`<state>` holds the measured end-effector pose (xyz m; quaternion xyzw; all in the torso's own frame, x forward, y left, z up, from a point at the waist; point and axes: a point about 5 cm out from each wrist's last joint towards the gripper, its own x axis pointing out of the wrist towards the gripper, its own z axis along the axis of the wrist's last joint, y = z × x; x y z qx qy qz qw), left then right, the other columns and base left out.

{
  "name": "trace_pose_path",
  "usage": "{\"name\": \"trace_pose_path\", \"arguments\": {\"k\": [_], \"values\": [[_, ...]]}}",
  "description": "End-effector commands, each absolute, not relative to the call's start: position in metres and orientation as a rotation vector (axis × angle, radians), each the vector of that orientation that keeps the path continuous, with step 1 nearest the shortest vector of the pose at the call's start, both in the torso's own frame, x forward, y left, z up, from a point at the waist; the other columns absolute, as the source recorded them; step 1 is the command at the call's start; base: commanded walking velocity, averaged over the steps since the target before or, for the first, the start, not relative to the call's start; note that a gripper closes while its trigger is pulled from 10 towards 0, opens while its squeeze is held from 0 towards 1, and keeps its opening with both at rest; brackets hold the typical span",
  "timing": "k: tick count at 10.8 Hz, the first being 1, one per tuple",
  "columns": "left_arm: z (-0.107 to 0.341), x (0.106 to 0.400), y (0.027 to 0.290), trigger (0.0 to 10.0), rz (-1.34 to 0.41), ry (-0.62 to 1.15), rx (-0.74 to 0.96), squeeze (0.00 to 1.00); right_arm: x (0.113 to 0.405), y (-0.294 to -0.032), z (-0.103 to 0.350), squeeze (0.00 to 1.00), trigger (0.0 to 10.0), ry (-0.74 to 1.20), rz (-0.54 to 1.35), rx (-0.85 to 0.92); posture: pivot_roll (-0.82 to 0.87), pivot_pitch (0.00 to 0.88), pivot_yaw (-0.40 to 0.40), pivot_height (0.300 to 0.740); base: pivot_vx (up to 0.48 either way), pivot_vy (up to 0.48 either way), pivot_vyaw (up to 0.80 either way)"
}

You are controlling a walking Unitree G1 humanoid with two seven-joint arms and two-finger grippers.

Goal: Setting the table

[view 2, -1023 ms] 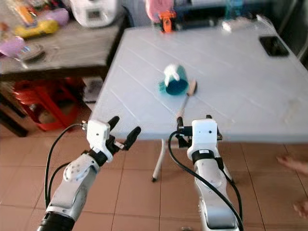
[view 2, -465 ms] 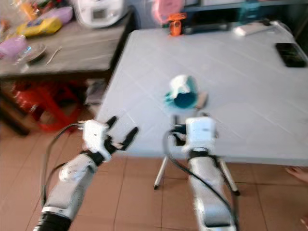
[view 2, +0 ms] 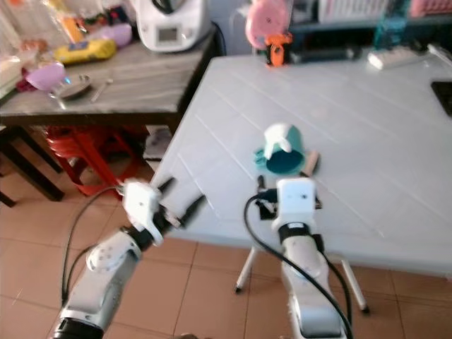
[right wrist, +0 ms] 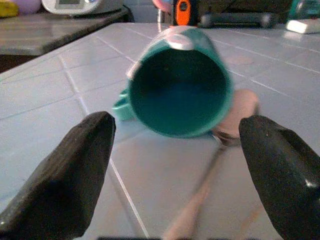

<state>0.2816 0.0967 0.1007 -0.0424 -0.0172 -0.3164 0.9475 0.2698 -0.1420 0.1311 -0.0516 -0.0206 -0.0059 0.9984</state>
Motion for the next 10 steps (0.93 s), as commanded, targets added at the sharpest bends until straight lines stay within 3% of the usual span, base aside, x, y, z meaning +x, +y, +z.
{"name": "trace_pose_path", "arguments": {"k": [1,3,7,10], "values": [[0.099,0.279,0.106,10.0,-0.651,-0.023,-0.062,0.0,0.268,-0.137,0.133,0.0,10.0,-0.05,-0.01,-0.078,-0.12,0.115,0.164,0.74,0.0,0.0,0.0],[0.095,0.274,0.107,10.0,-0.683,0.002,-0.057,0.0,0.265,-0.139,0.13,0.0,10.0,-0.032,-0.042,-0.053,-0.12,0.121,0.17,0.74,0.0,0.0,0.0],[0.093,0.273,0.103,10.0,-0.749,0.026,-0.045,0.0,0.264,-0.147,0.13,0.0,10.0,-0.021,-0.098,-0.027,-0.14,0.127,0.185,0.74,0.0,0.0,-0.67],[0.093,0.275,0.102,10.0,-0.772,0.029,-0.043,0.0,0.274,-0.146,0.138,0.0,10.0,-0.039,-0.107,0.009,-0.15,0.132,0.188,0.74,0.0,0.0,0.0]]}}
